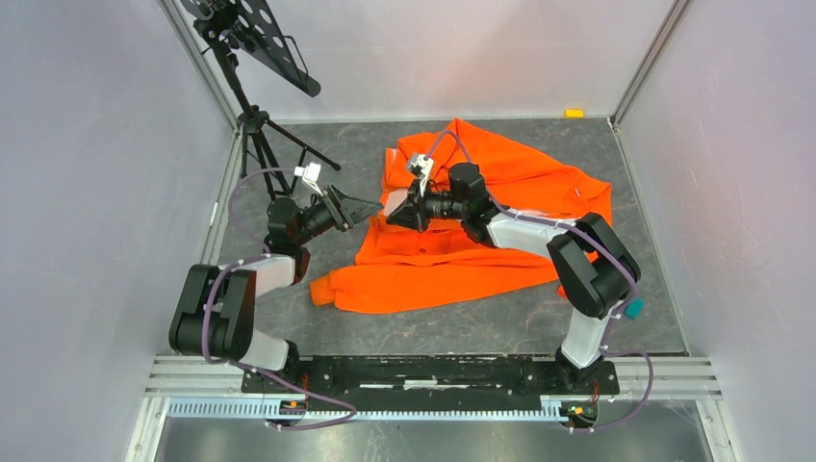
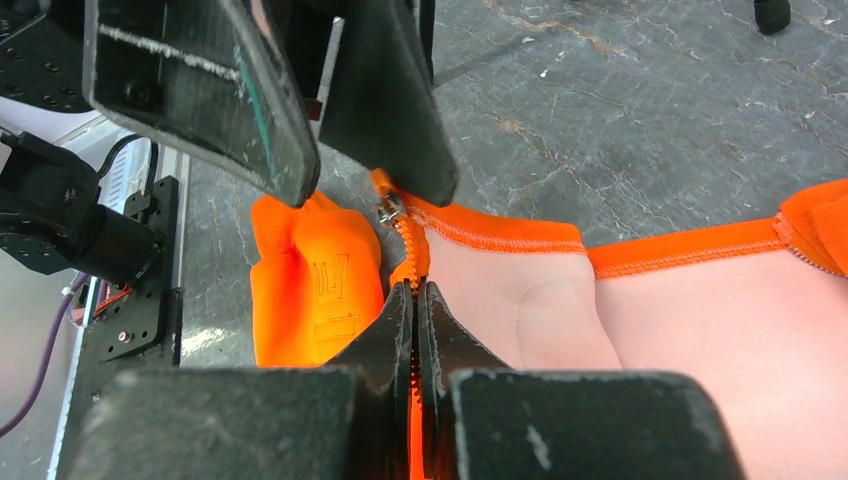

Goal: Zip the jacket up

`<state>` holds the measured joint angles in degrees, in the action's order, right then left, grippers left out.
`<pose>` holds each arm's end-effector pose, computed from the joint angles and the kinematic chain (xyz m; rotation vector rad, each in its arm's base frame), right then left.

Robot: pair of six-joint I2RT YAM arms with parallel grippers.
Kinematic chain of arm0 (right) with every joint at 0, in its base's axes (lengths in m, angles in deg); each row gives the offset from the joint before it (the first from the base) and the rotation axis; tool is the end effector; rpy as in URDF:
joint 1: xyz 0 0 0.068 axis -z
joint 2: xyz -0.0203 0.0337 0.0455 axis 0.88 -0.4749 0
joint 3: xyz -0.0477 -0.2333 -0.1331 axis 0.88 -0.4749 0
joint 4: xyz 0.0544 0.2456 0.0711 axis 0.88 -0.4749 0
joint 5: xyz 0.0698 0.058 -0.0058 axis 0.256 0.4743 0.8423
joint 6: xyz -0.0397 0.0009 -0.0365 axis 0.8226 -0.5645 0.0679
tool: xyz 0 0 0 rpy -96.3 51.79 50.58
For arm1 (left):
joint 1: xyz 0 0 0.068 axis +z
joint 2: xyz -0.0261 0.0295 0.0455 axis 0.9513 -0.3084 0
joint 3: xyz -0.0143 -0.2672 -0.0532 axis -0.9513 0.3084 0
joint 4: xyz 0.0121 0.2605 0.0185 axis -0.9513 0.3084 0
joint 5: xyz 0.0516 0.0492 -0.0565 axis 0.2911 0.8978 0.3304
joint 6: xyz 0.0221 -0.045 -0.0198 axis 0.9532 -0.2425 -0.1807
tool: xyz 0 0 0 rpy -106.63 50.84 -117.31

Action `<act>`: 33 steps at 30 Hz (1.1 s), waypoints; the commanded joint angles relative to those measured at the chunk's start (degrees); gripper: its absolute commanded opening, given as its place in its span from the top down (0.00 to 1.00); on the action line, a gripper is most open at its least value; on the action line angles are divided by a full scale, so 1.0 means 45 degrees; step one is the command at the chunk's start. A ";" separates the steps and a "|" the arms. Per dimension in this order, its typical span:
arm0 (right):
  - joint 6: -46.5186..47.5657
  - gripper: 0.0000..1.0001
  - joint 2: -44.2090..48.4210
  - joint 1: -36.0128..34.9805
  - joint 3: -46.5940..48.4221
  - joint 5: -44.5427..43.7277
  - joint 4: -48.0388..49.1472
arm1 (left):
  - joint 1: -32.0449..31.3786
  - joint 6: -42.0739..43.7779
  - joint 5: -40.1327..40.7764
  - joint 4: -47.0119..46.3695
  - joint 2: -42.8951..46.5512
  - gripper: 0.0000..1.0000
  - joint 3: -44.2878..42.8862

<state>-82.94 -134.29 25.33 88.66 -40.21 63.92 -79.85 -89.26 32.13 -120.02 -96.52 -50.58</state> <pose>0.3090 0.2569 0.2216 -0.9343 1.7037 1.2564 0.2768 -0.0641 0.2144 0.0045 1.7376 -1.4735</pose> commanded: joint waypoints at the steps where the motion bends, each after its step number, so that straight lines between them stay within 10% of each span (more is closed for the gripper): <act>1: -0.0415 1.00 0.0155 -0.0026 0.0309 -0.0169 0.0701 | -0.0139 0.1732 0.1037 0.0677 0.1357 0.35 0.0769; 11: -0.0564 1.00 0.0357 -0.0055 0.0138 0.0004 0.0866 | -0.0412 0.1061 0.1049 -0.1701 0.0486 0.08 0.1786; 15: -0.0345 1.00 0.0436 -0.0152 0.0090 -0.0025 0.0810 | -0.0419 0.0659 0.0972 -0.2965 -0.0233 0.29 0.1894; 25: 0.0389 1.00 0.0592 -0.0251 0.0370 -0.0348 -0.0134 | -0.0432 0.1227 0.1454 -0.3385 -0.0407 0.08 0.2485; 30: 0.0497 1.00 0.0501 -0.0272 0.0528 -0.0256 -0.0374 | -0.0432 0.1464 0.1208 -0.3439 -0.1067 0.40 0.2047; 33: 0.0632 1.00 0.0416 -0.0269 0.0664 -0.0333 -0.0607 | -0.0432 0.1425 0.0924 -0.3975 -0.1528 0.33 0.2000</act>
<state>-81.67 -134.20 24.52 88.72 -41.44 60.97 -81.53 -85.17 37.79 -132.57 -101.20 -40.22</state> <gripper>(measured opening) 0.012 0.604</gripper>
